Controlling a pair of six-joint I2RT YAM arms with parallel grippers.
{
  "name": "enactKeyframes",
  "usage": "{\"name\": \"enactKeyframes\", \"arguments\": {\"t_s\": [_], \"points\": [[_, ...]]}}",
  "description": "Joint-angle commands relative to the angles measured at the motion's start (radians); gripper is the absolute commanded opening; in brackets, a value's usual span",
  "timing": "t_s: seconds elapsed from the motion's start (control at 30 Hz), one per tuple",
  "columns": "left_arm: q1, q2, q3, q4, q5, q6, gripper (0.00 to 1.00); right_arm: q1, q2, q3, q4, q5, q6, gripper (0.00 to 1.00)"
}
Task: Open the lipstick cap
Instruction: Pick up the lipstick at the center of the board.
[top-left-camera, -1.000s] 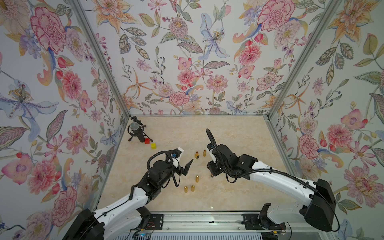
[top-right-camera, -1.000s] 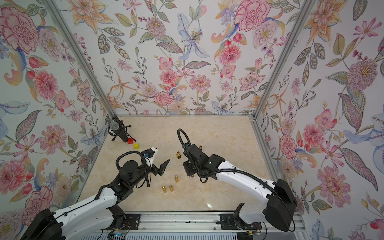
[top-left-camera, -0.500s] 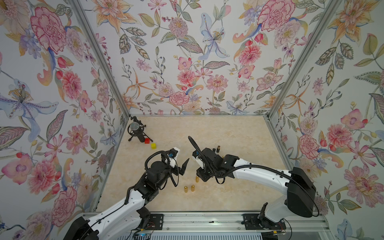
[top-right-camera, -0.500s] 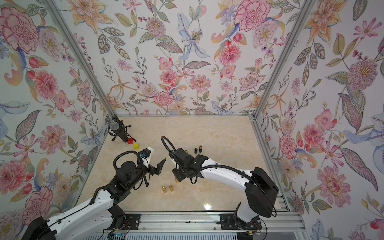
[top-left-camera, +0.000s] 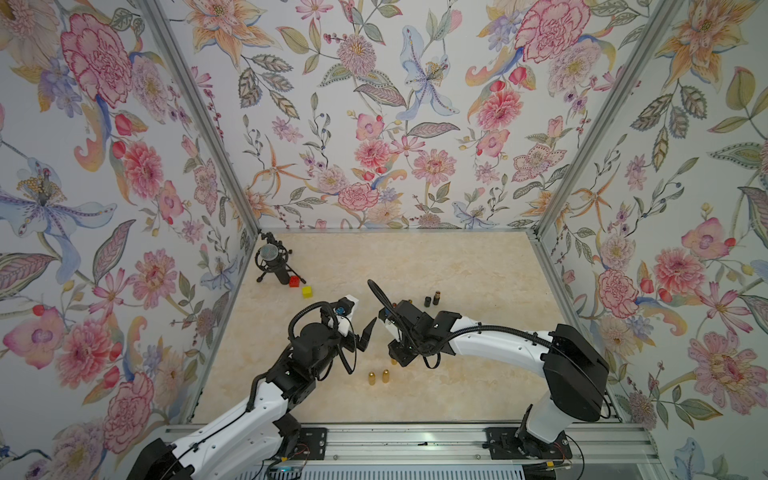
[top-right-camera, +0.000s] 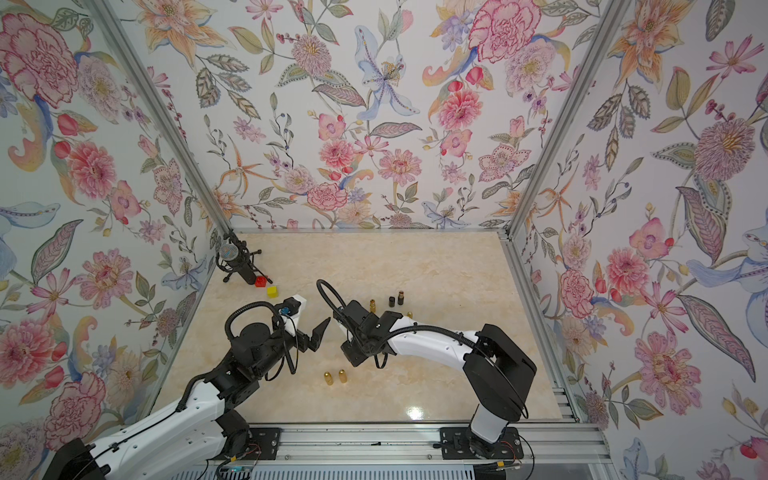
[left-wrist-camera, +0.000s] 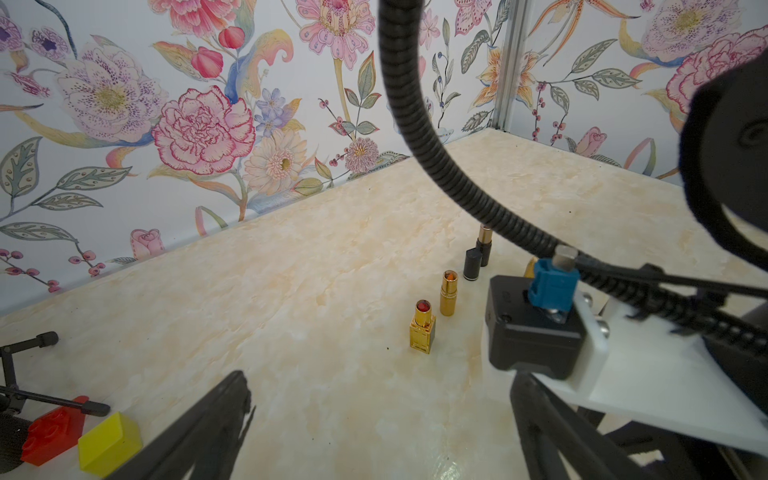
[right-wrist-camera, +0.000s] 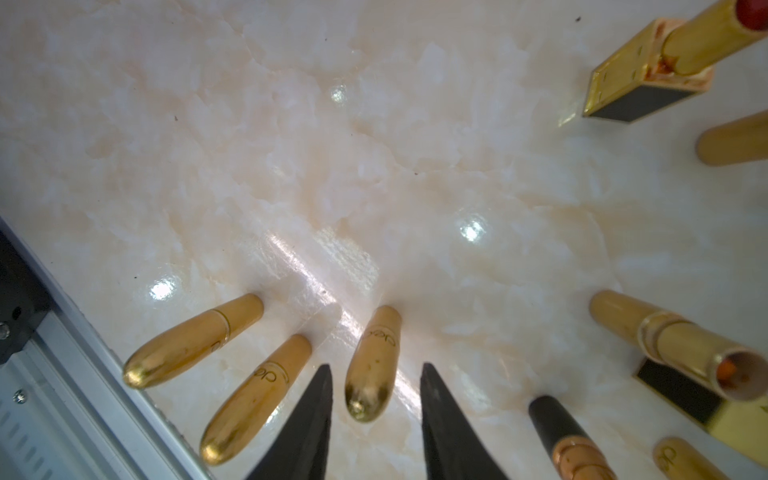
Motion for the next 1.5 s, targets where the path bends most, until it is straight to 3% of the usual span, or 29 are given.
{"name": "enactKeyframes", "arguments": {"t_s": [0.0, 0.57, 0.7, 0.9, 1.23, 1.47], "points": [[0.011, -0.014, -0.011, -0.01, -0.003, -0.017, 0.99, 0.01, 0.019, -0.013, 0.02, -0.017, -0.015, 0.36], [0.011, -0.005, -0.014, 0.007, 0.006, -0.012, 0.99, 0.016, 0.04, -0.03, 0.026, 0.011, -0.01, 0.28], [0.011, -0.003, -0.012, 0.007, 0.008, -0.009, 0.99, 0.017, 0.036, -0.026, 0.027, 0.018, -0.01, 0.2], [0.012, -0.009, -0.008, 0.001, 0.019, -0.003, 0.99, 0.013, 0.013, -0.023, 0.027, 0.019, -0.004, 0.2], [0.013, -0.046, 0.005, -0.022, 0.145, 0.036, 0.99, -0.076, -0.119, 0.049, -0.038, 0.007, 0.027, 0.19], [0.011, 0.041, 0.045, 0.014, 0.21, 0.063, 0.99, -0.19, -0.181, 0.129, -0.09, -0.087, 0.078, 0.2]]}}
